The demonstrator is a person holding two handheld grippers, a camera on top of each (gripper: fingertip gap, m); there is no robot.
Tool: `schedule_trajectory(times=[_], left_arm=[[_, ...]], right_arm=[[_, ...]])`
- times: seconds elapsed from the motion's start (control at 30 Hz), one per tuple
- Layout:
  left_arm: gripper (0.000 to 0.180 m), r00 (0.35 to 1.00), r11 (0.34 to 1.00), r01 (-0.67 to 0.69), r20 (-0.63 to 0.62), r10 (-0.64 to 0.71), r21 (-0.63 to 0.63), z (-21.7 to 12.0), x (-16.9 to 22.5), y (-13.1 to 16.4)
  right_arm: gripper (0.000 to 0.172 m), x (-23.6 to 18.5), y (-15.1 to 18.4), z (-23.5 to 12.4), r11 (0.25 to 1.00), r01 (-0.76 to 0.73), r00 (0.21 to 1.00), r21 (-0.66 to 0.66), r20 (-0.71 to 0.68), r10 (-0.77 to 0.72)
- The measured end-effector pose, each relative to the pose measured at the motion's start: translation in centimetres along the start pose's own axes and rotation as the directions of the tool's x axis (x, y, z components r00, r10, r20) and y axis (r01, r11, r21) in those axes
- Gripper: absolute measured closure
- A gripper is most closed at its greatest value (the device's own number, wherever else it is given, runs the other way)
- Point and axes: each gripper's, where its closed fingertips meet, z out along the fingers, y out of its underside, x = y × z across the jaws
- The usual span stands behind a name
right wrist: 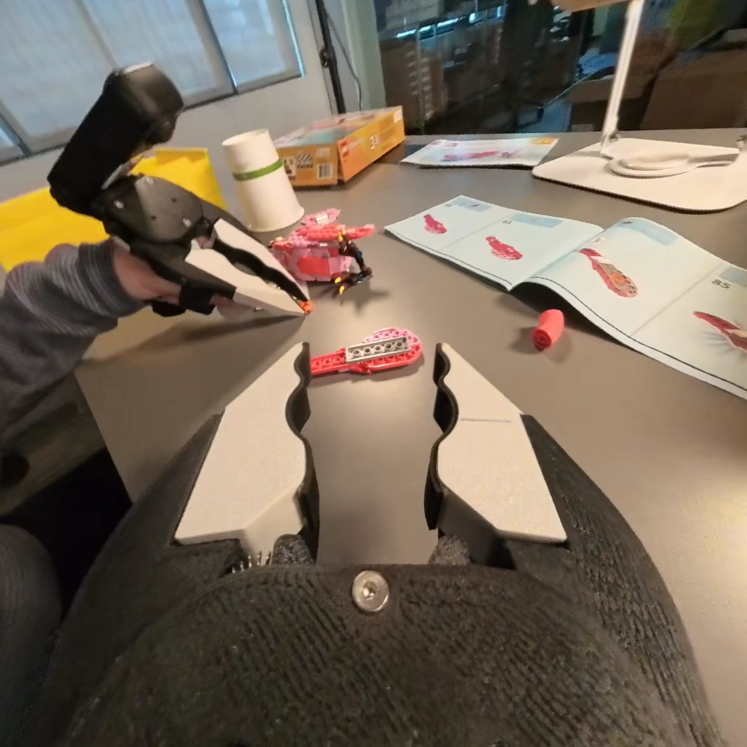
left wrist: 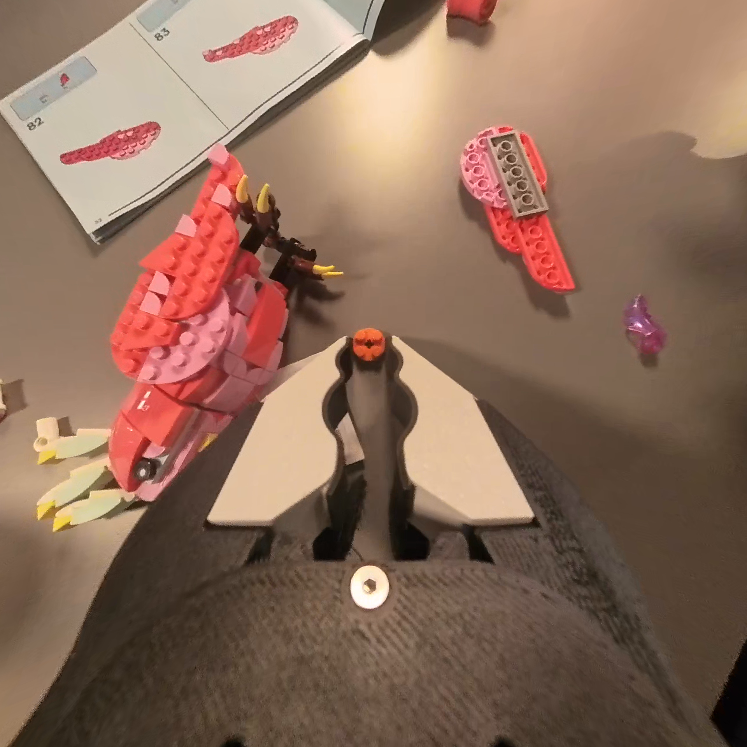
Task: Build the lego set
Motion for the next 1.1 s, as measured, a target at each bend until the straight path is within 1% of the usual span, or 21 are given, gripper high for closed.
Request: schedule_trajectory(times=[0.1,0.17,0.23,0.27,0.3,0.33,0.4,0.43,0.47,0.5,0.53,0.57,0.63,0.7,0.83,0.9,0.93,0.97,1.03,1.07,1.1], left_arm=[[0.167,0.999,0.999,-0.048,-0.004,0.048,0.005,-0.1,0.2,-0.1],[0.167,0.994,0.994,-0.106,0.017,0.106,0.03,-0.2,0.4,-0.5],[0.167,0.984,0.974,-0.179,0.046,0.174,0.138,-0.6,1.1,-2.3],[0.166,0.974,0.953,-0.223,0.075,0.212,0.204,-1.0,1.4,-3.4],[0.166,0.957,0.919,-0.285,0.135,0.256,0.272,-1.5,1.6,-4.8],[0.166,0.923,0.865,-0.372,0.229,0.308,0.336,-2.3,1.6,-6.2],[0.167,0.827,0.718,-0.548,0.407,0.388,0.429,-3.7,2.5,-8.7],[0.166,0.794,0.648,-0.6,0.447,0.412,0.469,-4.1,3.4,-9.4],[0.166,0.785,0.593,-0.617,0.461,0.414,0.518,-4.3,4.4,-10.0],[0.166,0.793,0.55,-0.609,0.459,0.401,0.571,-4.5,5.1,-10.5],[0.166,0.807,0.528,-0.59,0.443,0.391,0.611,-4.3,5.5,-10.7],[0.167,0.82,0.521,-0.572,0.425,0.383,0.634,-4.0,5.7,-10.9],[0.167,0.843,0.499,-0.534,0.381,0.38,0.683,-3.7,5.9,-11.7],[0.167,0.863,0.461,-0.488,0.329,0.384,0.741,-3.8,6.2,-12.5],[0.167,0.831,0.43,-0.538,0.371,0.415,0.725,-2.1,5.7,-14.0],[0.166,0.835,0.429,-0.533,0.371,0.407,0.729,-1.7,5.4,-14.6],[0.166,0.844,0.435,-0.52,0.364,0.393,0.735,-1.6,5.1,-14.9],[0.166,0.857,0.441,-0.501,0.353,0.376,0.744,-1.7,4.8,-15.0],[0.166,0.885,0.44,-0.451,0.325,0.334,0.776,-2.5,4.2,-15.1],[0.166,0.896,0.437,-0.427,0.306,0.321,0.792,-2.8,4.1,-15.1],[0.166,0.904,0.431,-0.406,0.286,0.317,0.806,-3.1,4.1,-15.0]], right_arm=[[0.112,0.5,-0.6,-0.2,0.998,-0.033,0.999,0.047,-0.01,0.034],[0.113,0.8,-1.5,-0.4,0.993,-0.038,0.999,0.112,-0.023,0.041],[0.12,1.1,-2.9,-0.8,0.974,-0.028,0.999,0.224,-0.027,0.035],[0.122,1.2,-3.8,-0.9,0.958,-0.022,0.999,0.287,-0.025,0.03],[0.125,1.4,-4.5,-1.0,0.938,-0.016,0.999,0.346,-0.028,0.027],[0.126,1.5,-5.1,-1.0,0.921,-0.009,0.999,0.389,-0.028,0.021],[0.129,1.4,-5.8,-0.3,0.905,0.026,1.0,0.424,-0.02,-0.019],[0.129,1.4,-6.1,0.1,0.898,0.072,0.997,0.433,-0.032,-0.065],[0.131,1.3,-6.4,0.6,0.89,0.136,0.991,0.435,-0.056,-0.124],[0.133,1.3,-6.6,1.0,0.88,0.204,0.979,0.43,-0.086,-0.185],[0.137,1.4,-6.7,1.5,0.866,0.267,0.964,0.423,-0.112,-0.243],[0.141,1.4,-6.8,2.1,0.853,0.318,0.948,0.413,-0.129,-0.291],[0.146,1.8,-7.0,3.2,0.84,0.364,0.931,0.402,-0.132,-0.341],[0.146,2.7,-7.8,4.0,0.834,0.345,0.938,0.43,-0.12,-0.326],[0.148,7.0,-10.2,5.5,0.826,0.23,0.973,0.514,-0.154,-0.174],[0.147,8.4,-10.9,6.4,0.823,0.173,0.984,0.541,-0.137,-0.117],[0.147,8.6,-11.0,6.9,0.826,0.146,0.989,0.544,-0.106,-0.105],[0.148,8.2,-11.0,7.5,0.837,0.106,0.994,0.537,-0.041,-0.1],[0.15,6.3,-10.4,8.2,0.87,-0.039,0.981,0.491,0.186,-0.062],[0.15,5.1,-10.2,8.1,0.883,-0.151,0.942,0.445,0.336,-0.008],[0.15,3.9,-10.0,7.8,0.888,-0.274,0.87,0.369,0.489,0.066]])
